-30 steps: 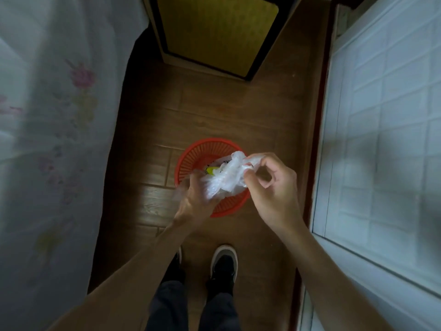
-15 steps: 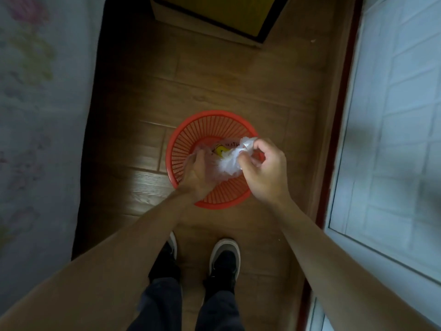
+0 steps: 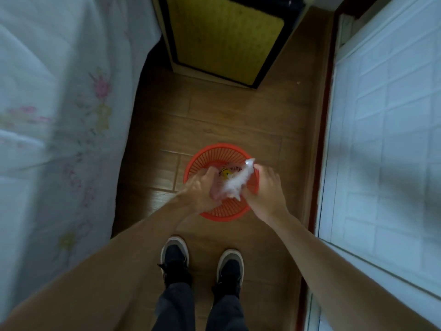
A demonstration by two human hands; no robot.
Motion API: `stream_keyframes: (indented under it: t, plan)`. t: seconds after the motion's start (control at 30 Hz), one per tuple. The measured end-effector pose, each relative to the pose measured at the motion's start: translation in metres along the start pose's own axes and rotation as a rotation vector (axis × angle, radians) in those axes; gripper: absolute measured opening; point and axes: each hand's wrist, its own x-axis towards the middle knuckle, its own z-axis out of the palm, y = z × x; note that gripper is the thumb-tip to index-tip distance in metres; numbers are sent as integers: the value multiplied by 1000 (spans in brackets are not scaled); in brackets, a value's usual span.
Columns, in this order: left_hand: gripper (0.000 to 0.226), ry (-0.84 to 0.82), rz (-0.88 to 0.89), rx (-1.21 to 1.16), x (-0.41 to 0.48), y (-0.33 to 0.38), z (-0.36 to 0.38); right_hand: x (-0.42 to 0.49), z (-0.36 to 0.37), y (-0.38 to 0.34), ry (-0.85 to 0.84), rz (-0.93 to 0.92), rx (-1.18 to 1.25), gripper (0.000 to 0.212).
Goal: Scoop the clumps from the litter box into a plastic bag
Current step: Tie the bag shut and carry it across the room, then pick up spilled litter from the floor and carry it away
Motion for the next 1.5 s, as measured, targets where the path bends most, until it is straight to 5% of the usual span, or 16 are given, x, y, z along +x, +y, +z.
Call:
stream_keyframes:
  t: [0.3,0.43,0.83,1.23,1.5]
  plan:
    - [82,77,43,193,-84,71,-121,-32,-99,-76,-151,-45,-110,83]
    - [71,177,83,269,-123,91,-162,-56,-143,-114,-146,-58,-127,84]
    - [85,321,137,288,-244,153,-270,-127,-242,-221,-93,-72,-142,83]
    - [87,499,85,338,-361,183,-335,-164,-316,-341,22,-406,-200,75]
    - [83,692,-65,302,-447,178,-360,-177,-342,-420,-80,-689,-308,78]
